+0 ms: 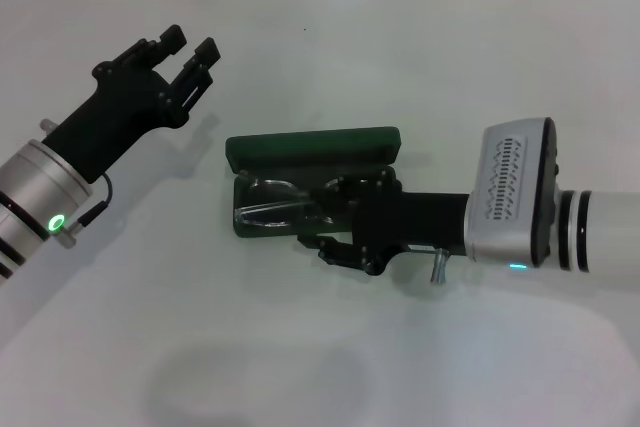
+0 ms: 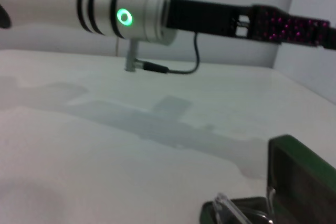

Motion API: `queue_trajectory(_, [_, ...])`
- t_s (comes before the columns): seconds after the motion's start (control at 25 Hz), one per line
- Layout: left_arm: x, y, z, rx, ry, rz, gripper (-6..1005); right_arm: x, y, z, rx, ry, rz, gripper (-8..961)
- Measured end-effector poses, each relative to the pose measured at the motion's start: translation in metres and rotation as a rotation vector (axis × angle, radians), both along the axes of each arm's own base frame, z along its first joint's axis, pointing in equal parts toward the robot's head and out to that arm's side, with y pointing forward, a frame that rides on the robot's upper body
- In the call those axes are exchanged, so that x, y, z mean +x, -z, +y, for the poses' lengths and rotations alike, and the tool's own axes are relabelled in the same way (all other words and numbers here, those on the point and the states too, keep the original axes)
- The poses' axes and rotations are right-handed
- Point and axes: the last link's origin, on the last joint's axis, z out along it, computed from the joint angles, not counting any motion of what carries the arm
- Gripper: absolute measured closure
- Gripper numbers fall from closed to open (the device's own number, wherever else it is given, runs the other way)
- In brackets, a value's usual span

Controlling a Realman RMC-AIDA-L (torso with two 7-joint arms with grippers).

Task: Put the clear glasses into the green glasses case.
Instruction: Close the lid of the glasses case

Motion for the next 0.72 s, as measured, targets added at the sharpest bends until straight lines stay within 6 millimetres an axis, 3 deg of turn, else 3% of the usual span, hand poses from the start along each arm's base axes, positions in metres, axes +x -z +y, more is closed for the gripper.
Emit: queue_trajectory(0.72, [-0.0036,-0.0004,-0.0027,-0.001,-0.011,0.0,539,-0.0056,-0.0024,-0.002,-0.025,0.019,0.048,464])
